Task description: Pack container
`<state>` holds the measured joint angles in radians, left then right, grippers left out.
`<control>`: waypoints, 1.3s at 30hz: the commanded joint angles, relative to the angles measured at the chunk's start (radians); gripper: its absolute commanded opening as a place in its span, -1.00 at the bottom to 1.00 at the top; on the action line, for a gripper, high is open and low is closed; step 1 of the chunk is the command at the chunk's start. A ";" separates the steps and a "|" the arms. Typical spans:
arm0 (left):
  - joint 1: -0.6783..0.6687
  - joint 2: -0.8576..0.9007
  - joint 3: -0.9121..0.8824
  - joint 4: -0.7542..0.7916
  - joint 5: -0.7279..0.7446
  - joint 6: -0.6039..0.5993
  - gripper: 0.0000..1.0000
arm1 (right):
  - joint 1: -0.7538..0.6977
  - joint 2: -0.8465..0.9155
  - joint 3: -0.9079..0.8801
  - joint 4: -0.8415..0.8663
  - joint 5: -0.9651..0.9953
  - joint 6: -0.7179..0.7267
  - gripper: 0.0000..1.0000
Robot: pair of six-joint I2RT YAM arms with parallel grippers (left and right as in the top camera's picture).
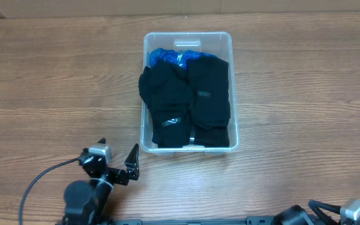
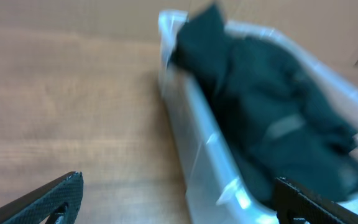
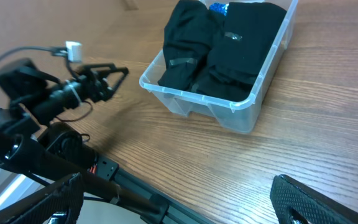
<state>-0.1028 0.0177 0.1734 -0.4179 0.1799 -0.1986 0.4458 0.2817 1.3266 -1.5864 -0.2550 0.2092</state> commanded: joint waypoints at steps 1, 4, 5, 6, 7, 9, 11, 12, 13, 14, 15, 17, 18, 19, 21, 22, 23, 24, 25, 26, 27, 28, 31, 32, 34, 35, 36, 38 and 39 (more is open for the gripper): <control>0.006 -0.014 -0.061 0.041 0.000 0.055 1.00 | -0.003 0.006 0.001 0.006 0.006 0.004 1.00; 0.006 -0.014 -0.061 0.042 -0.007 0.122 1.00 | -0.003 0.006 0.001 0.006 0.006 0.004 1.00; 0.006 -0.014 -0.061 0.042 -0.006 0.122 1.00 | -0.003 0.006 0.001 0.006 0.006 0.004 1.00; 0.006 -0.014 -0.061 0.042 -0.006 0.121 1.00 | -0.003 0.006 0.001 0.006 0.006 0.004 1.00; 0.006 -0.014 -0.061 0.042 -0.006 0.121 1.00 | -0.003 0.006 0.001 0.006 0.006 0.004 1.00; 0.006 -0.014 -0.061 0.042 -0.006 0.121 1.00 | -0.003 0.006 0.001 0.006 0.006 0.004 1.00; 0.006 -0.014 -0.061 0.042 -0.006 0.121 1.00 | -0.003 0.006 0.001 0.006 0.006 0.004 1.00; 0.006 -0.014 -0.061 0.042 -0.006 0.121 1.00 | -0.003 0.006 0.001 0.006 0.006 0.004 1.00; 0.006 -0.014 -0.061 0.042 -0.006 0.121 1.00 | -0.003 0.006 0.001 0.006 0.006 0.004 1.00; 0.006 -0.014 -0.061 0.042 -0.006 0.121 1.00 | -0.003 0.006 0.001 0.006 0.006 0.004 1.00; 0.006 -0.014 -0.061 0.042 -0.006 0.121 1.00 | -0.003 0.006 0.001 0.006 0.006 0.004 1.00; 0.006 -0.014 -0.061 0.042 -0.006 0.121 1.00 | -0.003 0.006 0.001 0.006 0.006 0.004 1.00; 0.006 -0.014 -0.061 0.042 -0.006 0.121 1.00 | -0.003 0.006 0.001 0.006 0.006 0.004 1.00; 0.006 -0.014 -0.061 0.042 -0.006 0.121 1.00 | -0.003 0.006 0.001 0.006 0.006 0.004 1.00; 0.006 -0.014 -0.061 0.042 -0.006 0.121 1.00 | -0.003 0.006 0.001 0.006 0.006 0.004 1.00; 0.006 -0.014 -0.061 0.042 -0.006 0.121 1.00 | -0.003 0.006 0.001 0.003 0.010 0.000 1.00; 0.006 -0.014 -0.061 0.042 -0.006 0.121 1.00 | -0.003 0.006 0.001 0.002 0.035 -0.001 1.00; 0.006 -0.014 -0.061 0.042 -0.006 0.121 1.00 | -0.003 0.006 0.000 0.031 0.066 0.000 1.00; 0.006 -0.014 -0.061 0.042 -0.006 0.121 1.00 | -0.003 0.006 -0.014 0.085 0.100 -0.001 1.00; 0.006 -0.014 -0.061 0.042 -0.006 0.121 1.00 | -0.013 0.006 -0.052 0.146 0.137 -0.018 1.00; 0.006 -0.014 -0.061 0.042 -0.006 0.121 1.00 | -0.028 0.006 -0.096 0.195 0.151 -0.060 1.00; 0.006 -0.014 -0.061 0.042 -0.006 0.121 1.00 | -0.056 0.006 -0.177 0.268 0.150 -0.141 1.00; 0.006 -0.014 -0.061 0.042 -0.006 0.121 1.00 | -0.156 -0.001 -0.518 0.590 0.150 -0.241 1.00; 0.006 -0.014 -0.061 0.042 -0.006 0.121 1.00 | -0.172 -0.009 -0.612 0.690 0.148 -0.240 1.00; 0.006 -0.014 -0.061 0.042 -0.006 0.121 1.00 | -0.190 -0.055 -0.784 0.866 0.138 -0.240 1.00; 0.006 -0.014 -0.061 0.042 -0.006 0.121 1.00 | -0.198 -0.106 -0.869 0.937 0.130 -0.240 1.00; 0.006 -0.014 -0.061 0.042 -0.006 0.121 1.00 | -0.209 -0.155 -0.930 0.970 0.122 -0.240 1.00; 0.006 -0.014 -0.061 0.041 -0.006 0.121 1.00 | -0.242 -0.239 -1.023 0.983 0.123 -0.240 1.00; 0.006 -0.014 -0.061 0.042 -0.006 0.121 1.00 | -0.255 -0.257 -1.046 0.982 0.123 -0.240 1.00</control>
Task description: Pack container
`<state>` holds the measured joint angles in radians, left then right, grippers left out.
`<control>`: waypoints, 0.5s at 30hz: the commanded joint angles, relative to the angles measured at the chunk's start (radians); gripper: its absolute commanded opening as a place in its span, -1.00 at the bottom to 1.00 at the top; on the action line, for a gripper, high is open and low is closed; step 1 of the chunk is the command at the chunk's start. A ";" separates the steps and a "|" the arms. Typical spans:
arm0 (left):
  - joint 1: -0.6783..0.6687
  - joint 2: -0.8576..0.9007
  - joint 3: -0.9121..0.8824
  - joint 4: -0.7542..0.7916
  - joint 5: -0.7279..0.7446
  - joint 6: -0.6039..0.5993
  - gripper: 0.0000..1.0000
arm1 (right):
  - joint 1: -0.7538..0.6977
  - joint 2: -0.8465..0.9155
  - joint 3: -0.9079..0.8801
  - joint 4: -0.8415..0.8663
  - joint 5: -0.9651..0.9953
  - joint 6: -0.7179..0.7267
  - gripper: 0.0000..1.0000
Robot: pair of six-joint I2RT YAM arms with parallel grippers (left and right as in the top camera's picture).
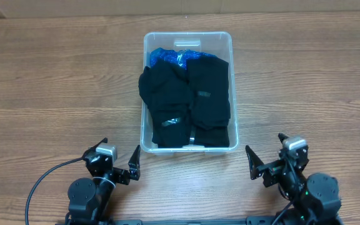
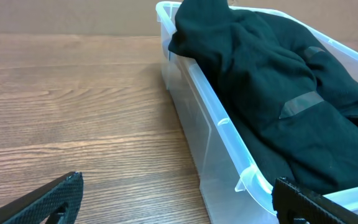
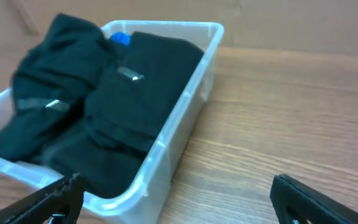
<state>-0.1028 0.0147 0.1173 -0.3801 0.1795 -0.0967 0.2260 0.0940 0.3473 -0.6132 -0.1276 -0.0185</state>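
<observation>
A clear plastic container point(image 1: 188, 35) stands mid-table, filled with black folded clothes point(image 1: 189, 103) and a blue item point(image 1: 164, 57) at its far end. My left gripper point(image 1: 117, 161) is open near the table's front, just left of the container's near corner. My right gripper point(image 1: 267, 156) is open near the front, right of the container. In the left wrist view the container's wall point(image 2: 210, 134) and the black clothes point(image 2: 272, 87) fill the right side. The right wrist view shows the container point(image 3: 185, 118) at left, black clothes point(image 3: 104, 112) inside. Both grippers hold nothing.
The wooden table point(image 1: 55, 81) stretches bare to both sides of the container. A black cable point(image 1: 39, 181) loops by the left arm at the front edge.
My right arm, then at the bottom right corner, now stands upright right of the container's near end. My left gripper has shifted slightly and its view has sharpened. The container and clothes lie as before.
</observation>
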 commanded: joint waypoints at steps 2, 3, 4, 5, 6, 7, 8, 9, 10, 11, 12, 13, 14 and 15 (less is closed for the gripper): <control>0.006 -0.011 -0.005 0.003 -0.006 0.019 1.00 | -0.066 -0.092 -0.110 0.011 -0.003 -0.012 1.00; 0.006 -0.011 -0.005 0.004 -0.006 0.019 1.00 | -0.074 -0.091 -0.123 0.011 -0.003 -0.012 1.00; 0.006 -0.011 -0.005 0.004 -0.006 0.019 1.00 | -0.078 -0.091 -0.147 0.011 0.023 -0.012 1.00; 0.006 -0.011 -0.005 0.004 -0.006 0.019 1.00 | -0.078 -0.091 -0.159 0.013 0.025 -0.012 1.00; 0.006 -0.011 -0.005 0.004 -0.006 0.019 1.00 | -0.078 -0.091 -0.180 0.027 0.026 -0.011 1.00; 0.006 -0.011 -0.005 0.004 -0.006 0.019 1.00 | -0.078 -0.091 -0.197 0.043 0.029 -0.003 1.00; 0.006 -0.011 -0.005 0.003 -0.006 0.019 1.00 | -0.078 -0.091 -0.196 0.045 0.039 -0.005 1.00; 0.006 -0.011 -0.005 0.003 -0.006 0.019 1.00 | -0.078 -0.091 -0.196 0.046 0.046 -0.005 1.00; 0.006 -0.011 -0.005 0.004 -0.006 0.019 1.00 | -0.078 -0.091 -0.196 0.045 0.051 -0.006 1.00; 0.006 -0.011 -0.005 0.003 -0.006 0.019 1.00 | -0.078 -0.091 -0.196 0.044 0.064 -0.006 1.00; 0.006 -0.010 -0.005 0.004 -0.006 0.019 1.00 | -0.078 -0.091 -0.196 0.043 0.075 -0.005 1.00; 0.006 -0.010 -0.005 0.003 -0.006 0.019 1.00 | -0.077 -0.091 -0.196 0.043 0.074 -0.005 1.00; 0.006 -0.010 -0.005 0.003 -0.006 0.019 1.00 | -0.078 -0.091 -0.196 0.043 0.075 -0.005 1.00; 0.006 -0.010 -0.005 0.004 -0.006 0.019 1.00 | -0.078 -0.091 -0.196 0.043 0.075 -0.005 1.00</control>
